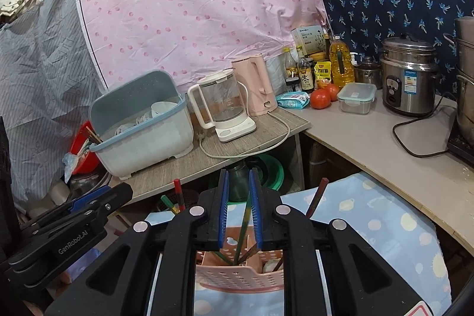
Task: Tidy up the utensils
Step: 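Carry the green chopstick with the right tool while the left tool carries the gold spoon into the basket, then open both tools over the basket and move them back to the red chopsticks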
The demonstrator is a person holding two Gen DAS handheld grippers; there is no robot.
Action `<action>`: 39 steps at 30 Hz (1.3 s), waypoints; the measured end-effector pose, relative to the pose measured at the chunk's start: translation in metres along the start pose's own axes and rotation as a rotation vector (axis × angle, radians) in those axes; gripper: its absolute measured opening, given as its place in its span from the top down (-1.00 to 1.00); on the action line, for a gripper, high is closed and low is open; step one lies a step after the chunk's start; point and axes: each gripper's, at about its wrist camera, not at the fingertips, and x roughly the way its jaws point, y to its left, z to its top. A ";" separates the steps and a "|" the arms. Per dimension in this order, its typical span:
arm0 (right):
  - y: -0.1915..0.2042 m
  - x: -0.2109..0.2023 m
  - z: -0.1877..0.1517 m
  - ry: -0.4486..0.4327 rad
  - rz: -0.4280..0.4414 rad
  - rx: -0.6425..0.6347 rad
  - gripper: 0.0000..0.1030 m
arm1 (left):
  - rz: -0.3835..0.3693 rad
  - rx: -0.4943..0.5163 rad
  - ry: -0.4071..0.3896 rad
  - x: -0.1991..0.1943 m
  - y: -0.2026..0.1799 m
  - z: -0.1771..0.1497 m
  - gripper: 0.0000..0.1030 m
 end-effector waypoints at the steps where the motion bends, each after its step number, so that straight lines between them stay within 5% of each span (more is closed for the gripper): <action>1: 0.000 -0.002 0.000 0.000 0.000 -0.002 0.70 | -0.002 0.002 0.000 -0.002 -0.001 -0.001 0.30; 21: -0.002 -0.082 -0.051 0.025 0.014 -0.011 0.70 | -0.027 0.043 0.028 -0.058 -0.021 -0.048 0.30; 39: -0.021 -0.136 -0.238 0.354 -0.002 -0.004 0.70 | -0.035 0.052 0.291 -0.074 -0.020 -0.221 0.30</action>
